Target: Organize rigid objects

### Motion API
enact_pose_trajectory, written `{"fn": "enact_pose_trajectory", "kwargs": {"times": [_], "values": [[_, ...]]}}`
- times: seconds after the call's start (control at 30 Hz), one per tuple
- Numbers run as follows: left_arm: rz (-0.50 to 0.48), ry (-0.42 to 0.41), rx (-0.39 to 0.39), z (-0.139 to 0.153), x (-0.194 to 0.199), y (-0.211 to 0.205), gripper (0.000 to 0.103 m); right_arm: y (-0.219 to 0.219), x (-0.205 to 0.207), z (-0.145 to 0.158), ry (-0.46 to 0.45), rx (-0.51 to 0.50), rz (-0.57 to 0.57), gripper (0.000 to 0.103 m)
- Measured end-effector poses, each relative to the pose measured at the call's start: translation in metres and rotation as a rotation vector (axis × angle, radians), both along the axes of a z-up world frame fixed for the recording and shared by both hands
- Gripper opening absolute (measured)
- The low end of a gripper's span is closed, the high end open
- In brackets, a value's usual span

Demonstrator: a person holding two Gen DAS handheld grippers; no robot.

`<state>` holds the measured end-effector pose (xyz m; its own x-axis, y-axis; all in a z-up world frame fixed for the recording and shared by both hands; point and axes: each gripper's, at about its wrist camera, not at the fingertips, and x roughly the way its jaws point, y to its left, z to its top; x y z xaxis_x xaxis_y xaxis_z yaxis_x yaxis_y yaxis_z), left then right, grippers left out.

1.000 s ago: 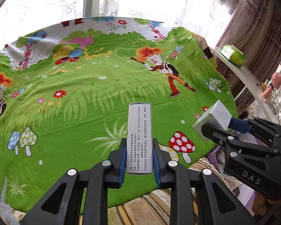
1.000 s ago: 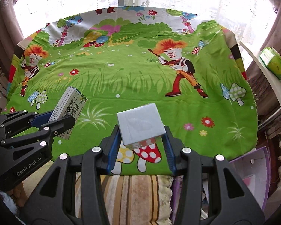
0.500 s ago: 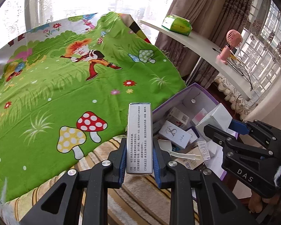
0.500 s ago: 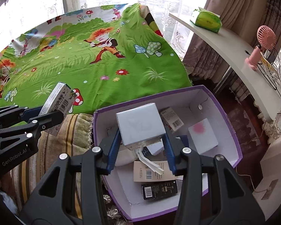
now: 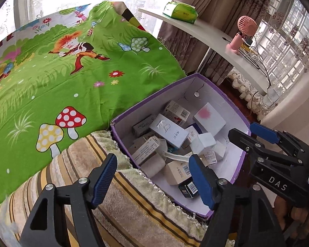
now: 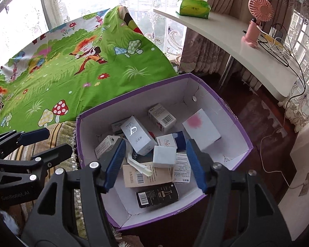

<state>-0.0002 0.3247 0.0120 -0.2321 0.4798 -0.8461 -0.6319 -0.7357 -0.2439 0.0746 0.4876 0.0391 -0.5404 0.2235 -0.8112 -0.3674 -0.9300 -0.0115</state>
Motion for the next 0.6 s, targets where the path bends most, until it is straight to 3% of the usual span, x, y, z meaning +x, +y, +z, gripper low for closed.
{"fn": "enact_pose_trajectory", "kwargs": {"times": [0.07,0.27,0.6], "values": [[0.007,-0.032,0.0,-0.006,0.005,-0.007,0.075,-0.005,0.011,-0.001,-0.003,0.006,0.001,0.068],[0.007,-0.027,0.031,-0.01,0.016,-0.016,0.078,-0.014,0.04,-0.01,-0.012,0.013,-0.033,0.068],[-0.03,-0.022,0.029,-0.016,0.018,-0.008,0.094,-0.014,0.036,-0.015,-0.037,0.029,-0.063,0.069]]}}
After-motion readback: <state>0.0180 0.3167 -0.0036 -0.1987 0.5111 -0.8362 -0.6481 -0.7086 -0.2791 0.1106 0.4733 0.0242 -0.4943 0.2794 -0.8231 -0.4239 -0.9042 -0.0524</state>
